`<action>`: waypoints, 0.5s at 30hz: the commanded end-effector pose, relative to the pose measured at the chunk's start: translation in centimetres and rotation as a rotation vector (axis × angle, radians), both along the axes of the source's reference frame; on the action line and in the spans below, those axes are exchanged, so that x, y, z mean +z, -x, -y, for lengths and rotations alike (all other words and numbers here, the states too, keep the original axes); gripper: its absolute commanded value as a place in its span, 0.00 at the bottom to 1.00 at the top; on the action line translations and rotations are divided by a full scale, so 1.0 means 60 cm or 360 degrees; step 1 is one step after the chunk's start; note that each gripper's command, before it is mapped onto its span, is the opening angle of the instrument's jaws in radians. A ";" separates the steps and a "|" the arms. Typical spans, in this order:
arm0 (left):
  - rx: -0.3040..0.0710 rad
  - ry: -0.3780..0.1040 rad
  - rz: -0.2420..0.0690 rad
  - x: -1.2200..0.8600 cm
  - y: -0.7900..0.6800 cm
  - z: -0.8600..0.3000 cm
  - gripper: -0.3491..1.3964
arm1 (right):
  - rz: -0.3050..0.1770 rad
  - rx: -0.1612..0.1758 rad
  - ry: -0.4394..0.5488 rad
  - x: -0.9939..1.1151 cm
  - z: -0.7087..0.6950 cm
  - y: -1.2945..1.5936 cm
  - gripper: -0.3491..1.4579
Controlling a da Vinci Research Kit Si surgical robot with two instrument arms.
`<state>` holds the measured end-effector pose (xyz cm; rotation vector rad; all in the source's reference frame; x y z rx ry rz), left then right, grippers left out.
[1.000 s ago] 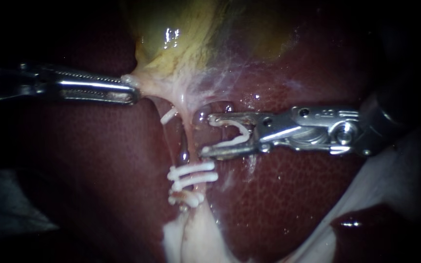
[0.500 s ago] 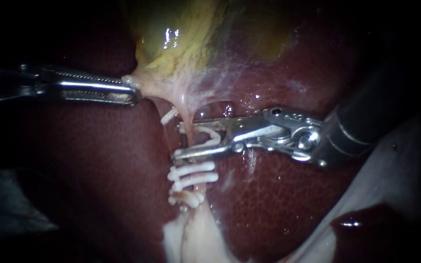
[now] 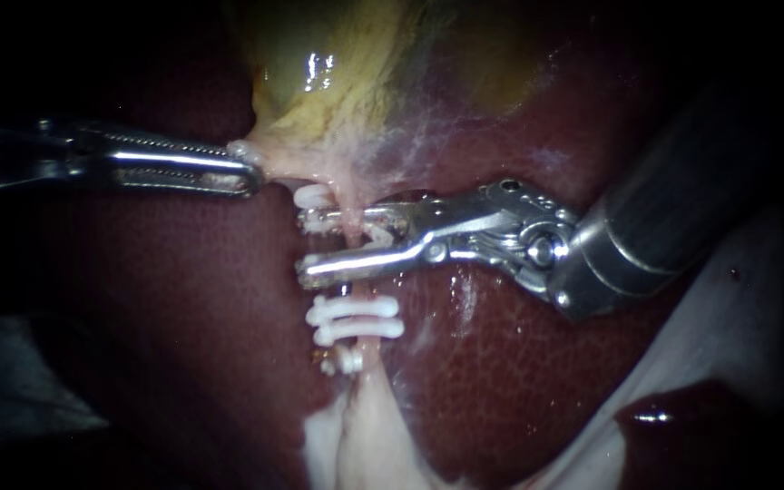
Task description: Clipping third clip right tube
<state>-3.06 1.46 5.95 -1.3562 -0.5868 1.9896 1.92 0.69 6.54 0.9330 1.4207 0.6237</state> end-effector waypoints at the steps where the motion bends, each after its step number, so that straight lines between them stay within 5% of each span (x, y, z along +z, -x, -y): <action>1: 0.0000 0.0000 0.0000 0.0001 0.0000 0.0000 0.00 | 0.0000 -0.0004 0.0002 -0.0002 0.0001 0.0005 0.34; 8: 0.0000 0.0000 0.0000 0.0001 0.0001 0.0000 0.00 | 0.0005 -0.0015 -0.0061 -0.0016 -0.0001 0.0021 0.02; 15: 0.0000 0.0000 0.0000 0.0001 0.0001 0.0000 0.00 | 0.0014 -0.0023 -0.0130 -0.0024 -0.0003 0.0029 0.00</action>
